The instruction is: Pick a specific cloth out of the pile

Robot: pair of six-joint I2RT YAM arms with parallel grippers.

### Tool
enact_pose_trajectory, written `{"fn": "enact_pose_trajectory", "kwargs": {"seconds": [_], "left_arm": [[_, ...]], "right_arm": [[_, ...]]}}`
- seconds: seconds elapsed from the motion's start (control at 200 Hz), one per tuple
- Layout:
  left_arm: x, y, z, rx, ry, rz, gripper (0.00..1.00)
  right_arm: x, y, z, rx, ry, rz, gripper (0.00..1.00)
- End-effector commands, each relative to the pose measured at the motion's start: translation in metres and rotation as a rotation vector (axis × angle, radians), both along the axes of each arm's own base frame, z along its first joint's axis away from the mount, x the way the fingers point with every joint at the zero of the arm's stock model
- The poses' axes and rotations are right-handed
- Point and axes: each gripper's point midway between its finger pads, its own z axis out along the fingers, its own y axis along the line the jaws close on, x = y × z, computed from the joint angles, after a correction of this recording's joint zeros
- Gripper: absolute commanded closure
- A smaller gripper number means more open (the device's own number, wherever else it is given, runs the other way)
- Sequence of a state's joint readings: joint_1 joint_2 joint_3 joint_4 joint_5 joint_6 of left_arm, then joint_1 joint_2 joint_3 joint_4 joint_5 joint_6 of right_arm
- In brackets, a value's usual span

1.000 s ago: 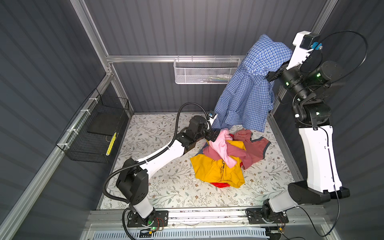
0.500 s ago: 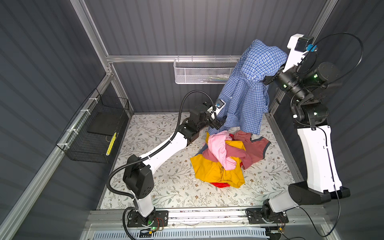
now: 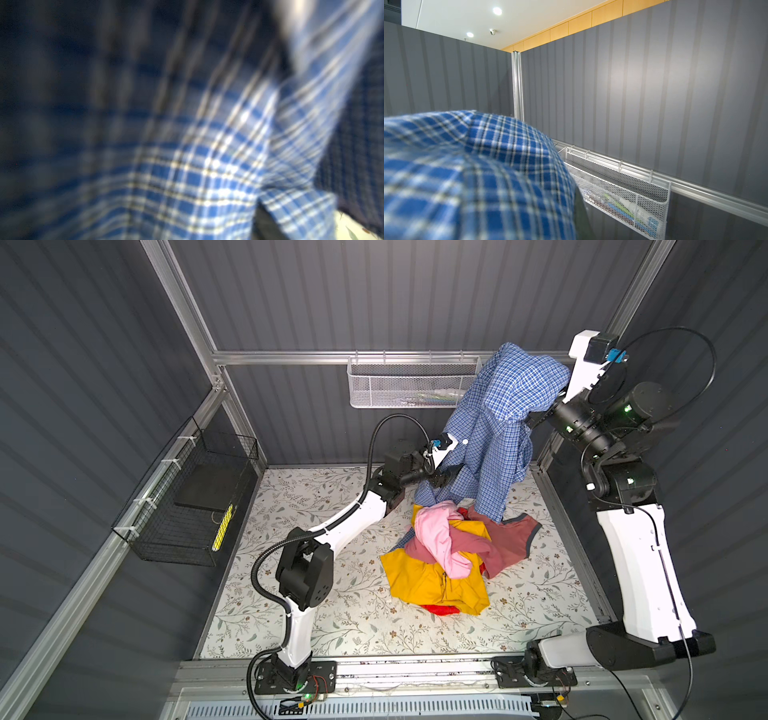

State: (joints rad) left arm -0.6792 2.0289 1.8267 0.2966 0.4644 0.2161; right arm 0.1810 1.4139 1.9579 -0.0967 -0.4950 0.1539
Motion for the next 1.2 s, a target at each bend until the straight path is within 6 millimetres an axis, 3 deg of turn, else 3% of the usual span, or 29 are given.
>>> {"fn": "enact_pose_trajectory", "kwargs": {"seconds": [0.0, 0.04, 0.145, 0.255, 0.455, 0.595, 0.655, 0.746, 0.841, 0.941, 1.196], "left_arm": [[-0.013, -0.01, 0.032, -0.081, -0.028, -0.098, 0.74], [-0.009, -0.01, 0.036, -0.09, -0.024, -0.081, 1.0], [0.002, 0.0, 0.056, -0.145, -0.056, -0.024, 1.0], [0.026, 0.021, 0.082, -0.156, -0.064, 0.094, 1.0], [0.054, 0.061, 0.139, -0.17, -0.144, 0.315, 1.0], [0.054, 0.072, 0.164, -0.207, -0.18, 0.358, 1.0], [0.052, 0.075, 0.175, -0.237, -0.186, 0.365, 1.0], [0.048, 0.08, 0.188, -0.282, -0.189, 0.37, 1.0], [0.046, 0.089, 0.205, -0.327, -0.211, 0.402, 1.0], [0.045, 0.099, 0.223, -0.355, -0.246, 0.44, 1.0], [0.047, 0.138, 0.251, -0.384, -0.312, 0.574, 1.0]], "right_arm": [[-0.008, 0.001, 0.008, 0.025, -0.042, 0.031, 1.0], [-0.005, 0.002, 0.003, 0.026, -0.026, 0.037, 1.0], [0.005, 0.004, -0.012, 0.022, 0.015, 0.04, 1.0], [0.015, 0.002, -0.034, 0.014, 0.057, 0.013, 1.0], [0.035, -0.001, -0.098, -0.001, 0.183, -0.032, 0.8], [0.047, 0.002, -0.148, -0.002, 0.273, -0.027, 0.7], [0.051, 0.001, -0.166, -0.008, 0.306, -0.039, 0.58], [0.055, 0.0, -0.188, -0.032, 0.346, -0.059, 0.5], [0.057, 0.002, -0.212, -0.072, 0.396, -0.053, 0.31], [0.058, 0.002, -0.236, -0.092, 0.438, -0.069, 0.02], [0.057, 0.001, -0.289, -0.151, 0.544, -0.113, 0.01]]}}
